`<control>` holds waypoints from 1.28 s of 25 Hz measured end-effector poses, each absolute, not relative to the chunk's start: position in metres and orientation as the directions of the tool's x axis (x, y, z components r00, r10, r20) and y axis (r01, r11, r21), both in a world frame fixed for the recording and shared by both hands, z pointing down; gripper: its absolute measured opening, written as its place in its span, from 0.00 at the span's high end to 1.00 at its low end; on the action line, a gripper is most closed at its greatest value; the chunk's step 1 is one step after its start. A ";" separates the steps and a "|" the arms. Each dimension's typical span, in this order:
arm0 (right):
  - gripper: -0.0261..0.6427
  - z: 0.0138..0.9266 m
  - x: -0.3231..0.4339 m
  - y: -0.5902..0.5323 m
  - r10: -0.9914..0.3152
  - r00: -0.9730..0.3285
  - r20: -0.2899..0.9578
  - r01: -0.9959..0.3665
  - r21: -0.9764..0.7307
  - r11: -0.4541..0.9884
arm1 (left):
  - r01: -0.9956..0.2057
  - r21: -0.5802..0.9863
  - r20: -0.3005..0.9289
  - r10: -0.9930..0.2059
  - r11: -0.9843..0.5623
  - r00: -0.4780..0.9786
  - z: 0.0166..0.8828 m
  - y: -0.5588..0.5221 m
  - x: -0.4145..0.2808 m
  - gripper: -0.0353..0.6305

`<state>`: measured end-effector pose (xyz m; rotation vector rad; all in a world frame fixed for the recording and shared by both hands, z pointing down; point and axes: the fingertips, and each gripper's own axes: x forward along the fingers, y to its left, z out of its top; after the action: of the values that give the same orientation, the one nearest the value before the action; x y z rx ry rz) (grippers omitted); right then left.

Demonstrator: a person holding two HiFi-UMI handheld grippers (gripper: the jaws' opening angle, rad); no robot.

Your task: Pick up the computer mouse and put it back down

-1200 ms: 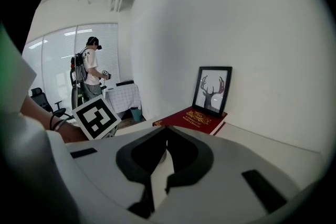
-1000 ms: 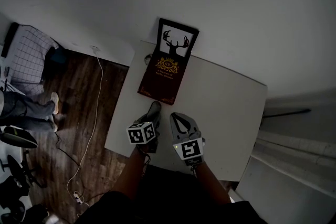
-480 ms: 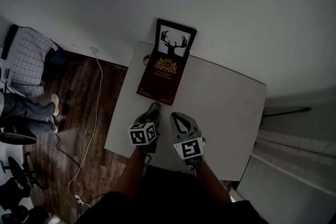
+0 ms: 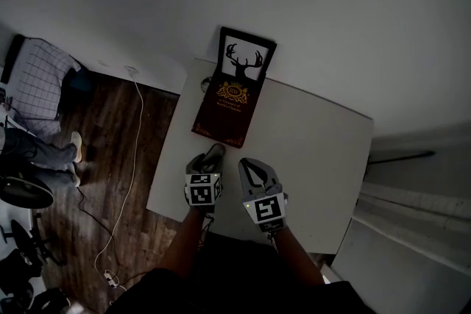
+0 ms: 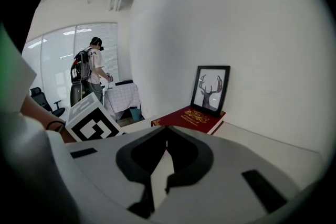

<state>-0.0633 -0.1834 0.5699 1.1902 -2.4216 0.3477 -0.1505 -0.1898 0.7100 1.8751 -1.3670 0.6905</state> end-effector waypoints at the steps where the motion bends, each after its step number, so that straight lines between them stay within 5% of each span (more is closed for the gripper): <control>1: 0.93 0.570 -0.064 -0.184 -0.692 -0.547 0.471 -0.797 -0.040 0.603 | -0.956 0.213 0.762 -0.578 -0.203 0.292 0.710 -0.190 -0.151 0.61; 8: 0.93 0.569 -0.069 -0.186 -0.691 -0.551 0.468 -0.793 -0.036 0.608 | -0.958 0.139 0.759 -0.594 -0.250 0.265 0.708 -0.194 -0.155 0.54; 32: 0.93 0.571 -0.075 -0.173 -0.705 -0.548 0.450 -0.797 -0.026 0.603 | -0.941 0.100 0.712 -0.637 -0.323 0.295 0.668 -0.185 -0.152 0.56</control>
<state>-0.0751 -0.1729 0.5707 1.2028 -2.4366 0.3190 -0.1521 -0.1854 0.6679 2.0568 -1.4036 0.7809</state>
